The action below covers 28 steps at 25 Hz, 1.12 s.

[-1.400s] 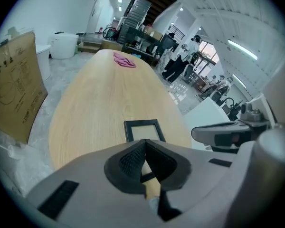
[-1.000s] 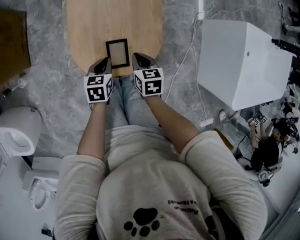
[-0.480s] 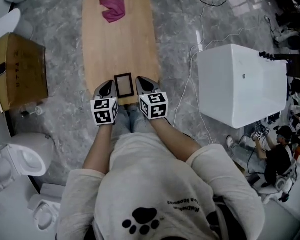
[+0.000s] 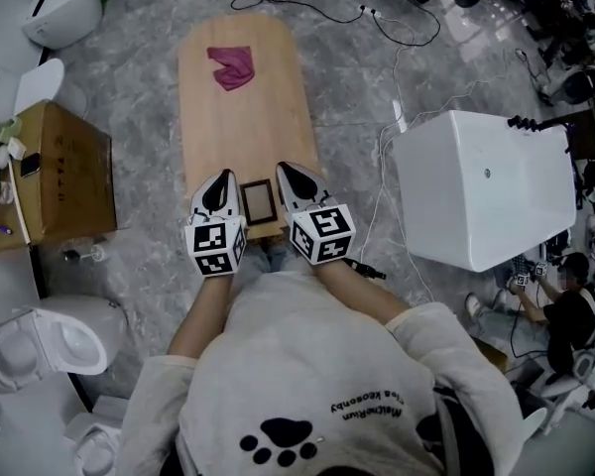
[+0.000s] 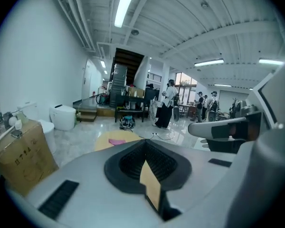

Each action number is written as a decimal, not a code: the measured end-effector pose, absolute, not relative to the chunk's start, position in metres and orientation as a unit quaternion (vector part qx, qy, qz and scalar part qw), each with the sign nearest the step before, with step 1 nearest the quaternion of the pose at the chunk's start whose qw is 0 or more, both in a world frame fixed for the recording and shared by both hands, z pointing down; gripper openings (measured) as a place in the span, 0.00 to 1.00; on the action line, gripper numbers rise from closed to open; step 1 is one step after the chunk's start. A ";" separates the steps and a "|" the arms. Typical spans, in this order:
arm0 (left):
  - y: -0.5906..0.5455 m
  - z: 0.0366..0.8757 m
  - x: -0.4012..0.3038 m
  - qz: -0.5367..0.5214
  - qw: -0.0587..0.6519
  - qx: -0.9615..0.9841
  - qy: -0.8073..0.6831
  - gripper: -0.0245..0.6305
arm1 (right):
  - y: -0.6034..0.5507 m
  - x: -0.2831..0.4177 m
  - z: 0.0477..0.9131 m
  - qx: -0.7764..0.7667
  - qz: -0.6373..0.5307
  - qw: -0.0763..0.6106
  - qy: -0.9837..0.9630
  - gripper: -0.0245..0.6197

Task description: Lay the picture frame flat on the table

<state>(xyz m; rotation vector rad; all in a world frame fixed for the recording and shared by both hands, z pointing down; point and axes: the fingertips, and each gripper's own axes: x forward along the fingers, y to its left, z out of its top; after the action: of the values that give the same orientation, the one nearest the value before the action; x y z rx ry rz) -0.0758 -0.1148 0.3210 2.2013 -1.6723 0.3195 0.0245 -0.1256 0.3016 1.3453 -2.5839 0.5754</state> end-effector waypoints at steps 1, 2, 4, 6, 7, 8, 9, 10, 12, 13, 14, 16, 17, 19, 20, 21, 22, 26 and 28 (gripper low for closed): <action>-0.115 0.311 -0.076 0.106 0.169 0.779 -0.594 0.05 | -0.126 0.025 0.290 0.452 0.185 0.076 -0.869 0.05; -0.115 0.300 -0.076 0.098 0.160 0.780 -0.597 0.05 | -0.127 0.025 0.280 0.453 0.177 0.067 -0.871 0.05; -0.115 0.279 -0.077 0.083 0.143 0.782 -0.602 0.05 | -0.127 0.026 0.259 0.455 0.161 0.052 -0.874 0.05; -0.114 0.259 -0.079 0.069 0.125 0.782 -0.606 0.05 | -0.127 0.028 0.241 0.457 0.145 0.040 -0.877 0.05; -0.114 0.250 -0.079 0.064 0.115 0.783 -0.608 0.05 | -0.127 0.029 0.233 0.459 0.136 0.035 -0.877 0.05; -0.114 0.240 -0.079 0.059 0.104 0.784 -0.609 0.05 | -0.126 0.030 0.225 0.461 0.126 0.030 -0.878 0.05; -0.113 0.230 -0.078 0.055 0.093 0.786 -0.609 0.05 | -0.125 0.031 0.218 0.462 0.115 0.027 -0.879 0.05; -0.112 0.221 -0.077 0.052 0.082 0.787 -0.609 0.05 | -0.124 0.032 0.211 0.463 0.105 0.025 -0.880 0.05; -0.110 0.204 -0.074 0.044 0.062 0.789 -0.609 0.05 | -0.124 0.034 0.199 0.465 0.088 0.021 -0.881 0.05; -0.109 0.197 -0.072 0.043 0.052 0.790 -0.610 0.05 | -0.123 0.034 0.194 0.465 0.082 0.020 -0.881 0.05; -0.108 0.191 -0.071 0.042 0.042 0.790 -0.610 0.05 | -0.123 0.034 0.189 0.464 0.076 0.018 -0.882 0.05; -0.104 0.182 -0.069 0.046 0.024 0.790 -0.611 0.05 | -0.121 0.033 0.182 0.463 0.066 0.016 -0.884 0.05; -0.102 0.178 -0.068 0.048 0.015 0.790 -0.611 0.05 | -0.121 0.032 0.178 0.464 0.058 0.017 -0.884 0.05; -0.099 0.173 -0.068 0.049 0.003 0.790 -0.611 0.05 | -0.119 0.030 0.172 0.469 0.032 0.025 -0.882 0.05; -0.098 0.172 -0.068 0.047 0.002 0.790 -0.611 0.05 | -0.119 0.028 0.170 0.471 0.020 0.030 -0.881 0.05; -0.098 0.171 -0.068 0.046 0.003 0.791 -0.611 0.05 | -0.118 0.028 0.168 0.472 0.014 0.031 -0.881 0.05; -0.098 0.171 -0.068 0.044 0.004 0.791 -0.611 0.05 | -0.118 0.027 0.167 0.470 0.014 0.029 -0.882 0.05; -0.097 0.171 -0.065 0.031 0.008 0.795 -0.605 0.05 | -0.116 0.028 0.169 0.465 0.025 0.020 -0.885 0.05; -0.096 0.172 -0.064 0.027 0.009 0.798 -0.602 0.05 | -0.116 0.028 0.171 0.463 0.031 0.020 -0.886 0.05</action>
<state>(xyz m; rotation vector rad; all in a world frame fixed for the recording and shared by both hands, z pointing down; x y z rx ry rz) -0.0636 -0.0961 0.1716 2.4938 -1.8789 0.0835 0.0283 -0.1157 0.1713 1.4362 -2.7483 0.0974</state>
